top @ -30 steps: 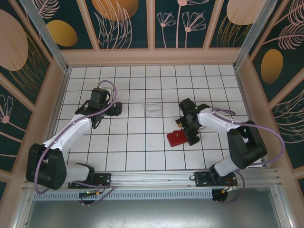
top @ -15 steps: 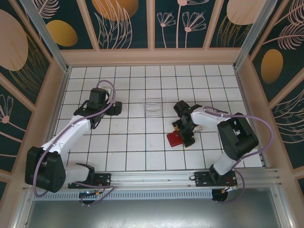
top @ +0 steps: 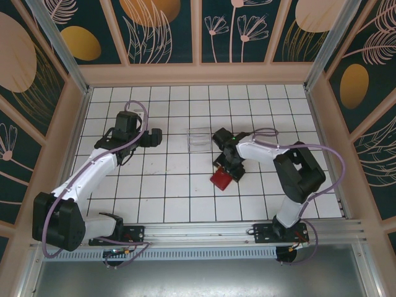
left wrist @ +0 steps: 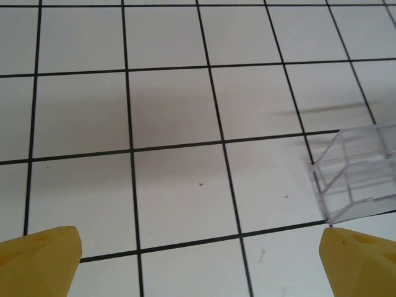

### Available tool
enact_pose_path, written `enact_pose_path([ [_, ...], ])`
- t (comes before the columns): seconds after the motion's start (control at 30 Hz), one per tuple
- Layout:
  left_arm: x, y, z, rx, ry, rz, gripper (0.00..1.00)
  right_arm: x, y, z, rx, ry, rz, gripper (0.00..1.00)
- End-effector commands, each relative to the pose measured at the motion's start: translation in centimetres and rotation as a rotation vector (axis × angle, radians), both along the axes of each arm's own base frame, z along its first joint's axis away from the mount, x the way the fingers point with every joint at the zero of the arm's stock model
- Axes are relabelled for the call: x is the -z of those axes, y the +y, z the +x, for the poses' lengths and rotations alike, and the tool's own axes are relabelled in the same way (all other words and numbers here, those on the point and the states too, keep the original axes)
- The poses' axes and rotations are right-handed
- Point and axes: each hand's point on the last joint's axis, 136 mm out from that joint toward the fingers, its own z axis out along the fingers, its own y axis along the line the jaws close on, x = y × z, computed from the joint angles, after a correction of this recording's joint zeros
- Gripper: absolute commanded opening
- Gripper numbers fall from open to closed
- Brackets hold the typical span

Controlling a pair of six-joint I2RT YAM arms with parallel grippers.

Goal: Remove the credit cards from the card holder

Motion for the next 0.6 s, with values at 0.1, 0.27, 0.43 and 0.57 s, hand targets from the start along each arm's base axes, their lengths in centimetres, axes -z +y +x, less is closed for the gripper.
enact_pose_path([
  [0.1, 1.3, -0.9, -0.7, -0.038, 0.075, -0.067, 0.98, -1.4, 5.2, 1.4, -0.504, -0.132, -0.031, 0.75],
  [0.27, 2.9, -1.6, -1.6, -0.04, 0.105, -0.094, 0.98, -0.5, 7.4, 0.9, -0.621, -0.108, -0.055, 0.71],
  [0.43, 4.6, -2.6, -2.3, -0.039, 0.124, -0.125, 0.97, 0.0, 9.7, -0.4, -0.67, -0.092, 0.005, 0.72],
  [0.57, 4.7, -3.6, -3.3, -0.009, 0.141, -0.114, 0.97, -0.4, 10.5, -1.2, -0.682, -0.095, 0.013, 0.76],
])
